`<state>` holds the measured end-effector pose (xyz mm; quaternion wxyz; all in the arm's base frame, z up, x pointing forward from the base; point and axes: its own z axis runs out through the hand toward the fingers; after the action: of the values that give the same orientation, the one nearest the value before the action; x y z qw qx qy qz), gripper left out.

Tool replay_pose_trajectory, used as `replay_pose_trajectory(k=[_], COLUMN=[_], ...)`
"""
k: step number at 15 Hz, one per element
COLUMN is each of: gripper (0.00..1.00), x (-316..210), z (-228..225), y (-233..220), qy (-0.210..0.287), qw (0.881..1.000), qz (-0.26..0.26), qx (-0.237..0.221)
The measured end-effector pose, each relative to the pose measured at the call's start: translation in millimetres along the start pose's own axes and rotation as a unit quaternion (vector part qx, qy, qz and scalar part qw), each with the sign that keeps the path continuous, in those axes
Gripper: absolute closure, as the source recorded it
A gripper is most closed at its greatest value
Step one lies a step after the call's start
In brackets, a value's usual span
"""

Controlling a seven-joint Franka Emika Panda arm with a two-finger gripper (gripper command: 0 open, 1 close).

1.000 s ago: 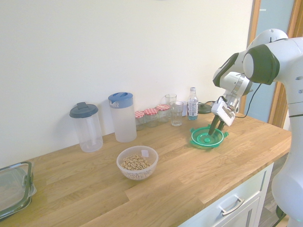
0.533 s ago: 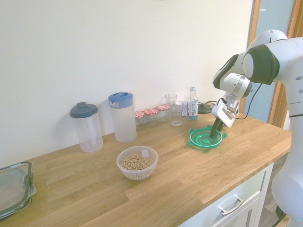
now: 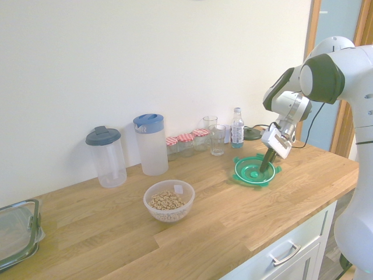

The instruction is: Cover the lid of food container

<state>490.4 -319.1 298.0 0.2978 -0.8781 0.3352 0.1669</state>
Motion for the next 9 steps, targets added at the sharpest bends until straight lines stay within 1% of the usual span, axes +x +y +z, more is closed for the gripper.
replay_pose_trajectory(k=[1,2,4,6,9], gripper=[1.0,1.0,1.0,1.0,1.0], x=[-8,-19,-49,-92,-159], z=[-11,-23,-51,-82,-109], y=[-2,-8,-36,-71,-129], qy=[0.005,0.011,0.037,0.077,0.153], qw=[1.0,0.998,0.991,0.978,0.952], qz=[0.012,0.027,0.046,0.061,0.082], qx=[-0.025,-0.058,-0.123,-0.183,-0.252])
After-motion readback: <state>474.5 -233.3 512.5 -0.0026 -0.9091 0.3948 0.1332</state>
